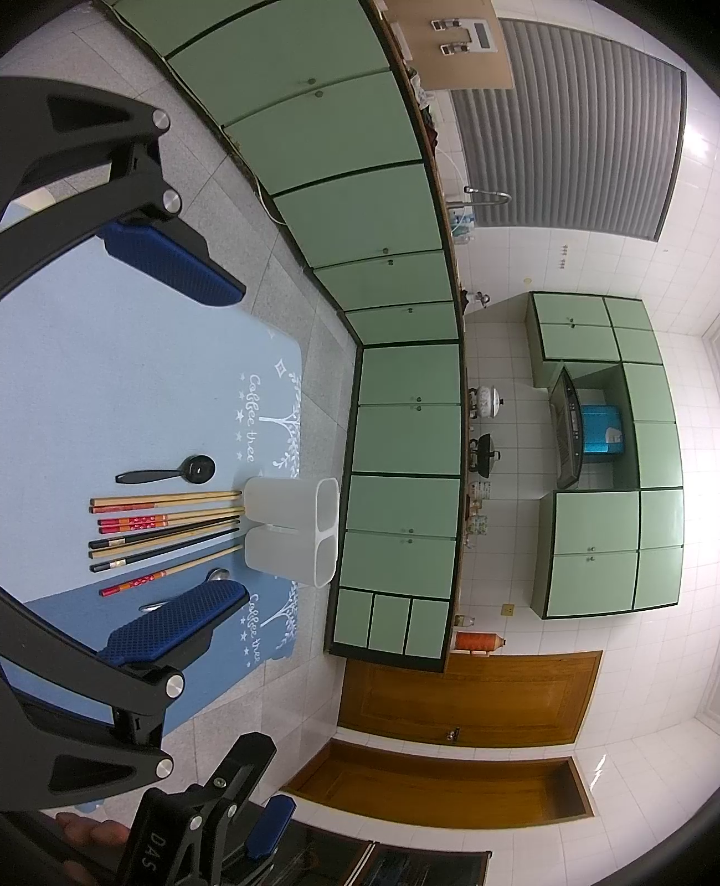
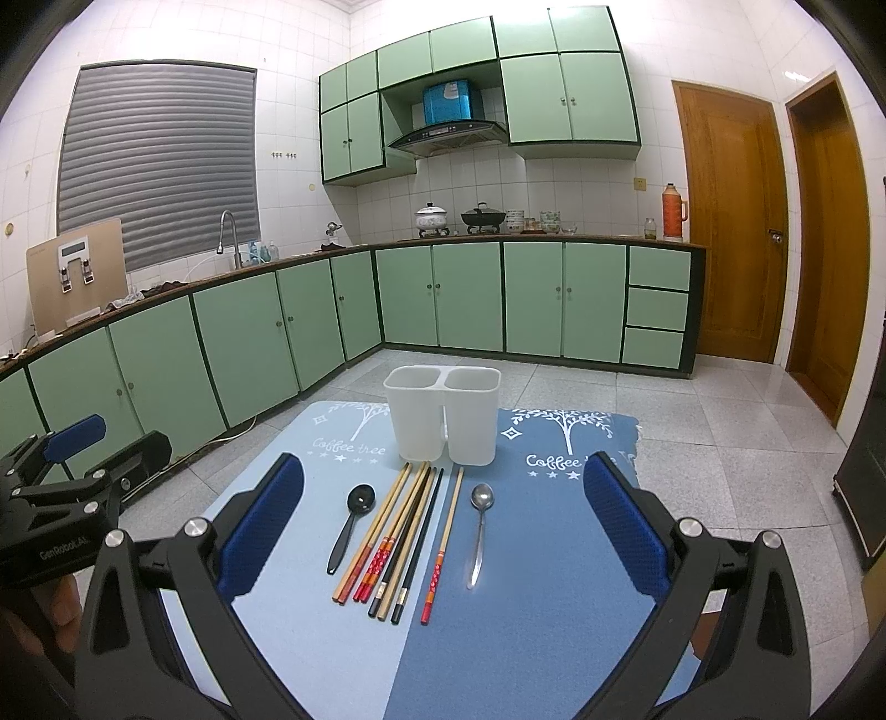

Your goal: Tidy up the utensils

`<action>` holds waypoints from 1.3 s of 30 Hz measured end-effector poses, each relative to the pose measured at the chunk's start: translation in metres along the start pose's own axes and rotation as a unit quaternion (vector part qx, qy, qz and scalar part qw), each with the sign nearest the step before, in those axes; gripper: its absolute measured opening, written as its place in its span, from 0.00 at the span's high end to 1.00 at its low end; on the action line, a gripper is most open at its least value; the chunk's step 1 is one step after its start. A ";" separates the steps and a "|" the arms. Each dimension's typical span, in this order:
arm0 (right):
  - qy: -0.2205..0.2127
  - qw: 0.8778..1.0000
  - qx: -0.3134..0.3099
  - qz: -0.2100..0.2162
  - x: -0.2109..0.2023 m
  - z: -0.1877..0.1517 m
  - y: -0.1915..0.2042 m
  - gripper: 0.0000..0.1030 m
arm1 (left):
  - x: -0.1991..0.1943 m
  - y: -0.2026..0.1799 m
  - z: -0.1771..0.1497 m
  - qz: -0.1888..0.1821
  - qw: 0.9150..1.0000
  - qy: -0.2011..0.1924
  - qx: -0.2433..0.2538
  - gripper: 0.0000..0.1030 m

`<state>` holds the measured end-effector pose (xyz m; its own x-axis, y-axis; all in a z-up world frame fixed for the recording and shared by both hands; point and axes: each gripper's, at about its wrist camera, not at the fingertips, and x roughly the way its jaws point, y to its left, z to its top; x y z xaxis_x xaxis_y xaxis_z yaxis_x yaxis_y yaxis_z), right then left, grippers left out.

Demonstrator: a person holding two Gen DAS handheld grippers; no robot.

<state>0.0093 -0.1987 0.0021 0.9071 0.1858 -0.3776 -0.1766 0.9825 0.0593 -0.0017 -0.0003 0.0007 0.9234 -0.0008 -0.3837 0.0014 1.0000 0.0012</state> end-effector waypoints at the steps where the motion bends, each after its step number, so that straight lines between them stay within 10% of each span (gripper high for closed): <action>1: 0.000 1.000 0.000 0.000 0.000 0.000 0.000 0.05 | 0.000 0.000 0.000 0.000 1.000 0.000 0.000 0.06; 39: 0.001 1.000 0.002 0.000 0.002 -0.002 -0.002 0.05 | -0.004 0.007 0.004 0.001 1.000 -0.001 -0.002 0.06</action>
<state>0.0105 -0.2000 -0.0005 0.9065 0.1853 -0.3795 -0.1747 0.9826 0.0625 -0.0037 0.0071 0.0064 0.9244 0.0020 -0.3814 -0.0023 1.0000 -0.0005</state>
